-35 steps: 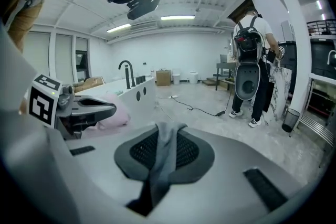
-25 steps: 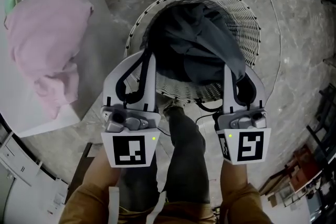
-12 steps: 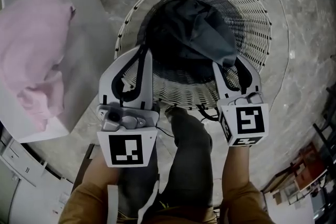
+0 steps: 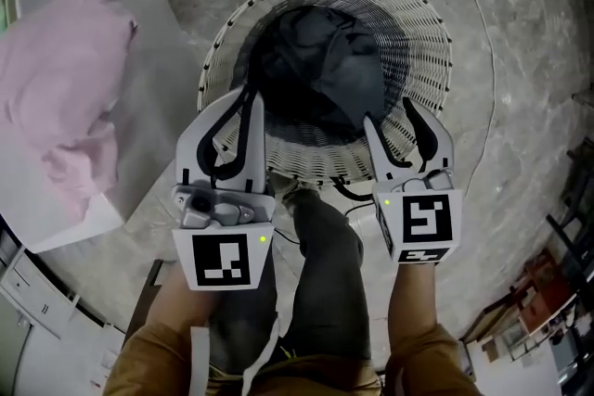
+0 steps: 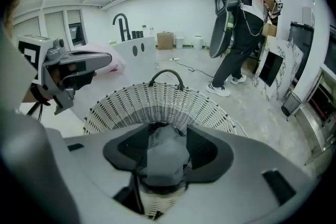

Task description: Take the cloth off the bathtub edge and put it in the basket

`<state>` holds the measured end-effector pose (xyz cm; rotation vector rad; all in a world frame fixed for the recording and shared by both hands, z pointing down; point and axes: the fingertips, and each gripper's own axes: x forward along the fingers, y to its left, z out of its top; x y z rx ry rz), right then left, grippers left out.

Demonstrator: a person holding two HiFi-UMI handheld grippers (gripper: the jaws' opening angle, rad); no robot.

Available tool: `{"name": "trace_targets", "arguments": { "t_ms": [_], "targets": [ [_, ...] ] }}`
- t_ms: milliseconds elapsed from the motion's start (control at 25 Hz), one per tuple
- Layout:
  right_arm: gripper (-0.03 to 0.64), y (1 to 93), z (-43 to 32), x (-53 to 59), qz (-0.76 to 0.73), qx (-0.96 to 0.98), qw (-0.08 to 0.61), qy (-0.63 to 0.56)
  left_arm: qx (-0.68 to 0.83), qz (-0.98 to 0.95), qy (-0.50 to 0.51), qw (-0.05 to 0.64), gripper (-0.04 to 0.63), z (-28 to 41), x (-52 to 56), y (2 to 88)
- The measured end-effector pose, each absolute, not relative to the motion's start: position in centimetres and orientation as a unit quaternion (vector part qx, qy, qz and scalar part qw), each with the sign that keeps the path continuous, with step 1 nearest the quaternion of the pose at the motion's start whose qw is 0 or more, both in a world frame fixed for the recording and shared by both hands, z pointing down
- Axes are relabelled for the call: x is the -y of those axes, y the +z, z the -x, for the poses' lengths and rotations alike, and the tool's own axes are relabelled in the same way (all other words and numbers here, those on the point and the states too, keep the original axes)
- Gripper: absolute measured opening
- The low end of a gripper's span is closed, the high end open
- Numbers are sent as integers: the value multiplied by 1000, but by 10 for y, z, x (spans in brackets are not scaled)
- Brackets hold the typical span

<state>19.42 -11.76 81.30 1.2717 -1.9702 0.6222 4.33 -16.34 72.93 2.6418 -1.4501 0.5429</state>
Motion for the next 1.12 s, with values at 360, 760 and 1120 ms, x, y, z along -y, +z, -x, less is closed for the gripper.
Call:
{"name": "trace_targets", "arguments": {
  "t_ms": [360,760,1120],
  "targets": [
    [193,738,-199,117,-507,765,330,218,478,-863,159,34,6,-46,156,663],
    [6,615,-206,101,-542,762,296,194,475,-864,164,23,6,-46,138,556],
    [5,490,-223,85,-575,757,251,184,468,-870,151,-2,6,-50,121,451]
  ]
}}
